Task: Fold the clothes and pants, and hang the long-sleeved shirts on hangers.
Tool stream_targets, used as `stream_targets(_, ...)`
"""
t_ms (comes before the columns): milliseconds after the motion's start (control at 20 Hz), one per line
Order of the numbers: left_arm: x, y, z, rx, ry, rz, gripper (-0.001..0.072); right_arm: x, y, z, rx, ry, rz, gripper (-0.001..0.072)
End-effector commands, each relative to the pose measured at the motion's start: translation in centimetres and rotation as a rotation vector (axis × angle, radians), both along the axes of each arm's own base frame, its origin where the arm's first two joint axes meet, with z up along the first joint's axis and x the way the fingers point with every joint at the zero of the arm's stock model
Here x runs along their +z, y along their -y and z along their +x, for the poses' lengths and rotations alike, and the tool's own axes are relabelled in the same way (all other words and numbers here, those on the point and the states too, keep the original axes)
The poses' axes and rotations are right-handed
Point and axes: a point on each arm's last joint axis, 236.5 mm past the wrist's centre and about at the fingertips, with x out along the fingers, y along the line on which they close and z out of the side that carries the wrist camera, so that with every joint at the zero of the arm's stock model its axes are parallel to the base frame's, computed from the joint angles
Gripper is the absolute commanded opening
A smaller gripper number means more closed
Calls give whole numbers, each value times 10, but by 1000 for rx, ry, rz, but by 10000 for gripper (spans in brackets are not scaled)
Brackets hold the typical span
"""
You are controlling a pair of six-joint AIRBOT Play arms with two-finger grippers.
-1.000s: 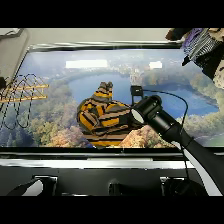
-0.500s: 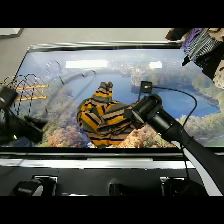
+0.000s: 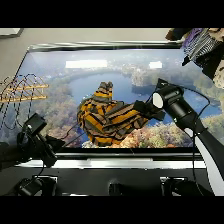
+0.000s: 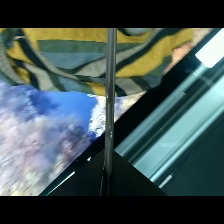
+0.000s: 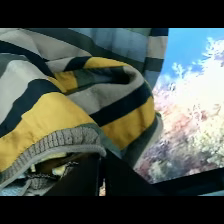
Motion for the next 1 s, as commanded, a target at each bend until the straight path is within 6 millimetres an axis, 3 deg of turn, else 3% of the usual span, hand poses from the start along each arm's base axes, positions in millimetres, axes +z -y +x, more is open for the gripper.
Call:
stream_targets(0, -2, 10, -11, -57, -7, -2, 16, -4, -5, 5, 0, -7, 46, 27)
stream_targets(300, -6, 12, -11, -70, -20, 9, 16, -5, -8, 17, 0, 31, 58, 27)
stream_targets(500, -16, 30, -17, -169, -69, -2, 16, -4, -9, 18, 0, 38, 61, 27)
stream_targets(800, -31, 35, -13, -197, -117, 29, 16, 1, -11, 16, 50, 49, 61, 28)
stream_targets(950, -28, 34, -10, -194, -105, 32, 15, 7, -1, 8, 57, 42, 24, 27)
